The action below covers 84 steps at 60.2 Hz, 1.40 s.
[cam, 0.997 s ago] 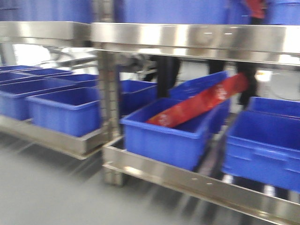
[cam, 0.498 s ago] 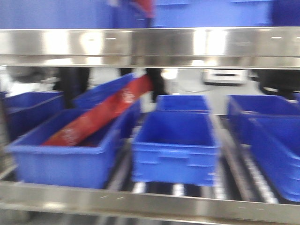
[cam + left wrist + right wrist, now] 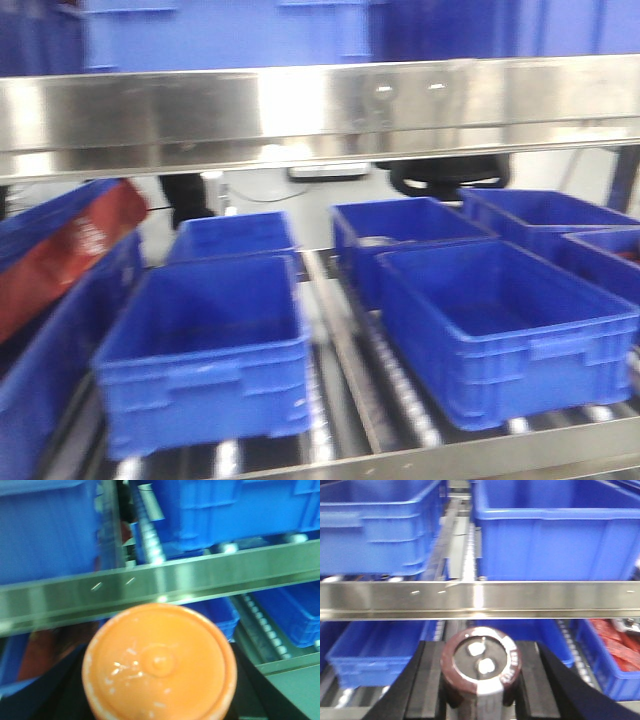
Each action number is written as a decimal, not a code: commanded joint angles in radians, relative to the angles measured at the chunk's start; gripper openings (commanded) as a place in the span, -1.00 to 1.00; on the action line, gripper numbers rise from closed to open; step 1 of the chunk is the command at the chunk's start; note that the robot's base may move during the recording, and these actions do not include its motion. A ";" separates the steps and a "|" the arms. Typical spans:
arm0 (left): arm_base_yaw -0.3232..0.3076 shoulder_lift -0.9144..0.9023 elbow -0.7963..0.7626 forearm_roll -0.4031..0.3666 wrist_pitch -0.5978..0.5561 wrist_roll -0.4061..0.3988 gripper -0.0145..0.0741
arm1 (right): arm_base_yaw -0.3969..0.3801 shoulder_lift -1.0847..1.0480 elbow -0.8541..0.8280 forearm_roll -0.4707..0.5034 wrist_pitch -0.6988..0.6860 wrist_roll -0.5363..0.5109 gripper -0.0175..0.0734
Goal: Place cylindrical capacitor in blue bin on shelf
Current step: 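Drive up to the shelf and position both held capacitors over bins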
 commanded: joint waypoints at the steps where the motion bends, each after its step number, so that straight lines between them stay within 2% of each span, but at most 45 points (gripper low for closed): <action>1: -0.005 -0.004 0.001 -0.002 -0.018 0.001 -0.92 | 0.000 -0.005 -0.005 -0.004 -0.021 -0.001 -0.90; 84: -0.005 -0.004 0.001 -0.002 -0.018 0.001 -0.92 | 0.000 -0.005 -0.005 -0.004 -0.021 -0.001 -0.90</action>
